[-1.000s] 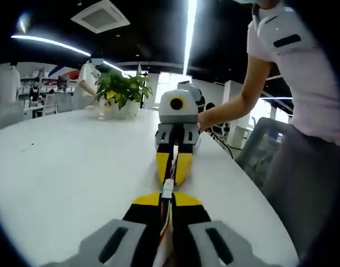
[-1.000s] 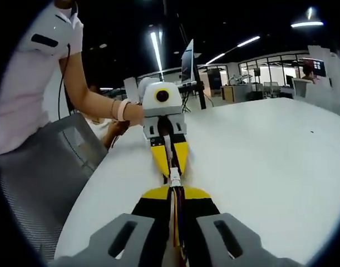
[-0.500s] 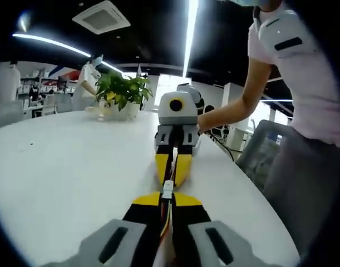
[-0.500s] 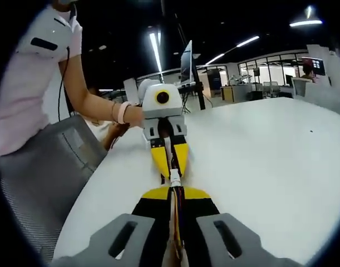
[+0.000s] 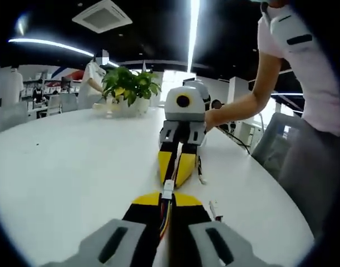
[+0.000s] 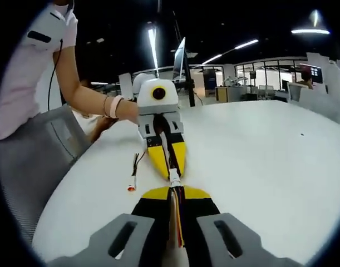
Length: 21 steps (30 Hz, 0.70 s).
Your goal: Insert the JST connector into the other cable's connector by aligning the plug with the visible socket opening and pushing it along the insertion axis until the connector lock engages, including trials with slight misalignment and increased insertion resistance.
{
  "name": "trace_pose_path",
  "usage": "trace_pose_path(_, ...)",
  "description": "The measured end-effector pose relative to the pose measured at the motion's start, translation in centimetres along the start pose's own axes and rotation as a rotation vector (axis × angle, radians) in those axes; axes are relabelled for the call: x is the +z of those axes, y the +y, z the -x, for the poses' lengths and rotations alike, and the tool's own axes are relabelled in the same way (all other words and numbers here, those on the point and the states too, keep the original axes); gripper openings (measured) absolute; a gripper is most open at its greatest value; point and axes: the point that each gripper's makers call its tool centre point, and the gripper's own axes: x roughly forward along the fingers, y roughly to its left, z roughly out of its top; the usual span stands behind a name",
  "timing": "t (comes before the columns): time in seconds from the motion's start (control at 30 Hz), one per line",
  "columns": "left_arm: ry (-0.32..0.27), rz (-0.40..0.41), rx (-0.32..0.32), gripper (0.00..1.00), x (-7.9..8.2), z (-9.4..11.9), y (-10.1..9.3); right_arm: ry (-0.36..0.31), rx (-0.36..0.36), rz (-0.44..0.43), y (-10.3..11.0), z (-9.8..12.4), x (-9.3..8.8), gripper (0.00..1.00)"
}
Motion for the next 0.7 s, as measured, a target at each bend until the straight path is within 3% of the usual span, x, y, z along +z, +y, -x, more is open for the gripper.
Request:
trace_pose_path(0.2, -0.007, 0.036, 0.018, 0.01, 0.1, -0.2, 0.0, 0.004, -0.020, -0.020, -0.8, -0.1, -0.3, 0.03)
trace_pose_path(0.47, 0.010, -0.003, 0.030, 0.01, 0.1, -0.6, -0.2, 0.023, -0.041, 0.012, -1.1, -0.3, -0.6, 0.04)
trace_pose_path(0.7, 0.000, 0.025, 0.047, 0.05, 0.1, -0.5, 0.1, 0.031, -0.054, 0.029, -1.6, -0.3, -0.8, 0.04)
